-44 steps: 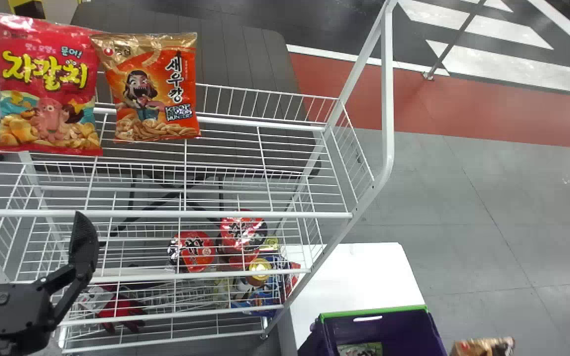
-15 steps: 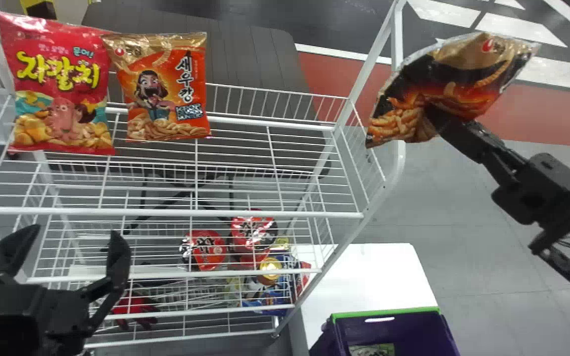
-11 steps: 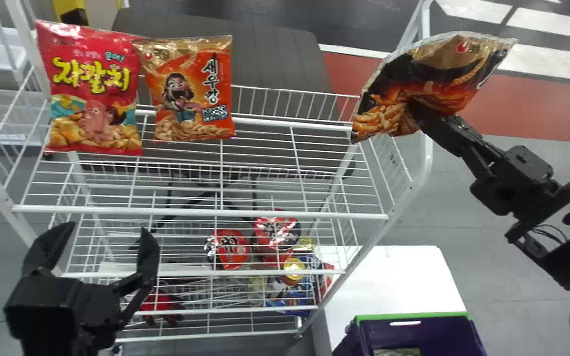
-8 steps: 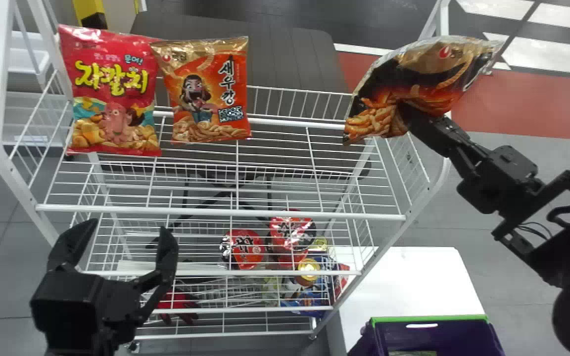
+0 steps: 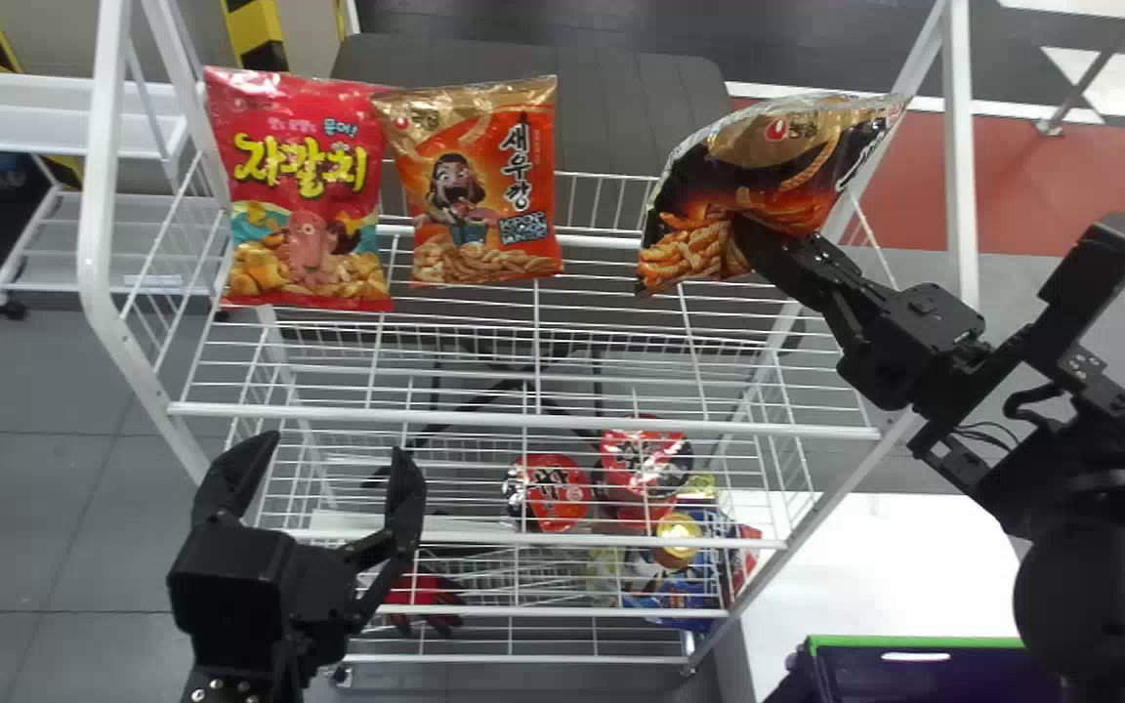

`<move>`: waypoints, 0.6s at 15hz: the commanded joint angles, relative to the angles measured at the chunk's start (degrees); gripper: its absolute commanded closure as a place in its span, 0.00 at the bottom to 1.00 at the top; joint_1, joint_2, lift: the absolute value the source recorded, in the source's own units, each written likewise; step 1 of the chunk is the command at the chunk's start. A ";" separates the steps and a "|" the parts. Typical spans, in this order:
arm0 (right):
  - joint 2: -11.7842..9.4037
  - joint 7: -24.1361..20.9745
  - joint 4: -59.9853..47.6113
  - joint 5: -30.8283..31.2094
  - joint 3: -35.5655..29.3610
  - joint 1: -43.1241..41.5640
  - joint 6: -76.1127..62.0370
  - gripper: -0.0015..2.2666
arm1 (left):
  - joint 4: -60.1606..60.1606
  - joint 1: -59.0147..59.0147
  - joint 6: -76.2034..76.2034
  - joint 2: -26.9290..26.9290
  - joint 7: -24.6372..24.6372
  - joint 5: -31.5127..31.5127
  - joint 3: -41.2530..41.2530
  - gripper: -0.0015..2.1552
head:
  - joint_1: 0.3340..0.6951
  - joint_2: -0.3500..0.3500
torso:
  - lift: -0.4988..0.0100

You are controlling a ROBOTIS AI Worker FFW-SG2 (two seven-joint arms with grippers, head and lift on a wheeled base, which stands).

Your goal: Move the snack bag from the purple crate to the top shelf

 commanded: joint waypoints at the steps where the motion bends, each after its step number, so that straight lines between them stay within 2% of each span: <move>1: 0.23 -1.85 2.28 1.38 2.44 -1.35 -1.12 0.65 | 0.48 -0.28 -0.75 0.05 -0.06 0.59 0.30 0.07 | 1.00 0.41 | 0.98; 9: 0.23 -15.65 17.57 7.27 10.96 -10.23 -9.56 0.65 | 1.10 -0.55 -1.10 0.31 -0.42 0.94 0.39 0.07 | 1.00 0.47 | 0.98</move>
